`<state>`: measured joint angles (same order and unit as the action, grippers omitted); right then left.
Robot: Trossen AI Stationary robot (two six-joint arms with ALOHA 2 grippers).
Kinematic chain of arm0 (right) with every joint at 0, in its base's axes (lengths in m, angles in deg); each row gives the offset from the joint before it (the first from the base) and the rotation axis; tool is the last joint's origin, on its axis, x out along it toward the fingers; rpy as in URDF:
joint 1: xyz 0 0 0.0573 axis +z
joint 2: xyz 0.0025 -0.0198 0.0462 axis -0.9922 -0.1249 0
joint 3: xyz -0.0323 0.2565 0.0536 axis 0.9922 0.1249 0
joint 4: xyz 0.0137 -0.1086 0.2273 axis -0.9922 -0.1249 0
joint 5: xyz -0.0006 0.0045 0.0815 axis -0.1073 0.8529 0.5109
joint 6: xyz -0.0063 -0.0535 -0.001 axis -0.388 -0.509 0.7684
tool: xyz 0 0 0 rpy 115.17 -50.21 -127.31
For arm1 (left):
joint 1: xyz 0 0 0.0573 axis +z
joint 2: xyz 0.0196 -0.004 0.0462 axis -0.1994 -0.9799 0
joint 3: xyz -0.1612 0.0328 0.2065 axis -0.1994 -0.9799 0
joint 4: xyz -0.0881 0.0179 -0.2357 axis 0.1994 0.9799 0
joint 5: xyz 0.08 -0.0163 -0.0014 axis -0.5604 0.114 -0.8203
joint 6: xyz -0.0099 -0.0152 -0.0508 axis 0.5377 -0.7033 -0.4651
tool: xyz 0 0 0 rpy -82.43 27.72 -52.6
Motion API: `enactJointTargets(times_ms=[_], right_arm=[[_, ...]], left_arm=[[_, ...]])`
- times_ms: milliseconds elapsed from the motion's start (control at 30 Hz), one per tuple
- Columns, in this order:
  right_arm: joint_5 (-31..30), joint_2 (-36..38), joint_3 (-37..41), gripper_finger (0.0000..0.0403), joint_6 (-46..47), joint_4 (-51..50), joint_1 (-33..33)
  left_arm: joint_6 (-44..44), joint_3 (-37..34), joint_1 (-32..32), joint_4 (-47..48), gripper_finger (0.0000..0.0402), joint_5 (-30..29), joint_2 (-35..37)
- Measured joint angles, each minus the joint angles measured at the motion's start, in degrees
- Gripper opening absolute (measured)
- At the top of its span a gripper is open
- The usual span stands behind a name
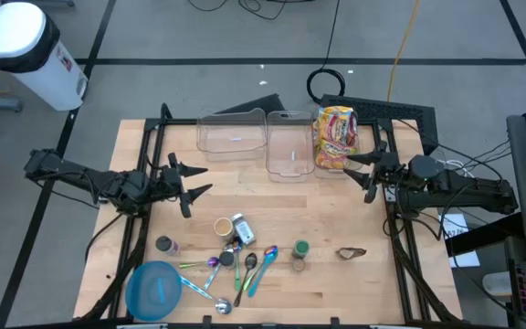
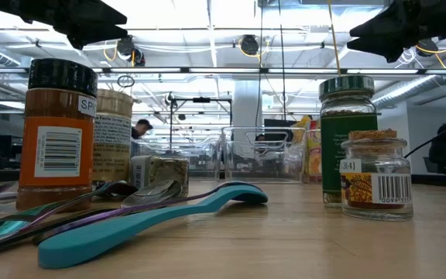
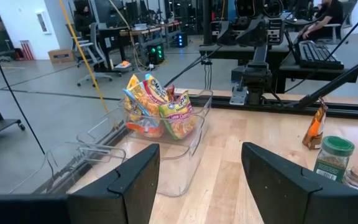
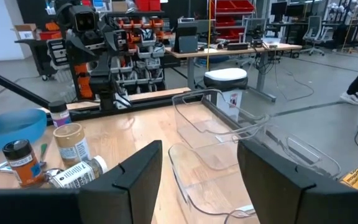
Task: Pick & Place Food Item
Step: Put the orange seasoning pack into the left transparent bin
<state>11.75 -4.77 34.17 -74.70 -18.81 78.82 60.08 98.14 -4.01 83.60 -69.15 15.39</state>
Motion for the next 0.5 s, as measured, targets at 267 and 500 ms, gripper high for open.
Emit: enactJointTargets(times_ms=[267,500], right_arm=[[0.00,0.00,0.00,0.0201,-0.22,0.39,0.00],[0.00,0.00,0.00,0.0201,-0.22,0.39,0.00]], left_arm=[[0.02,0.02,0.00,0.00,0.0234,0.00,0.00],[0.02,0.02,0.00,0.00,0.0234,0.00,0.00]])
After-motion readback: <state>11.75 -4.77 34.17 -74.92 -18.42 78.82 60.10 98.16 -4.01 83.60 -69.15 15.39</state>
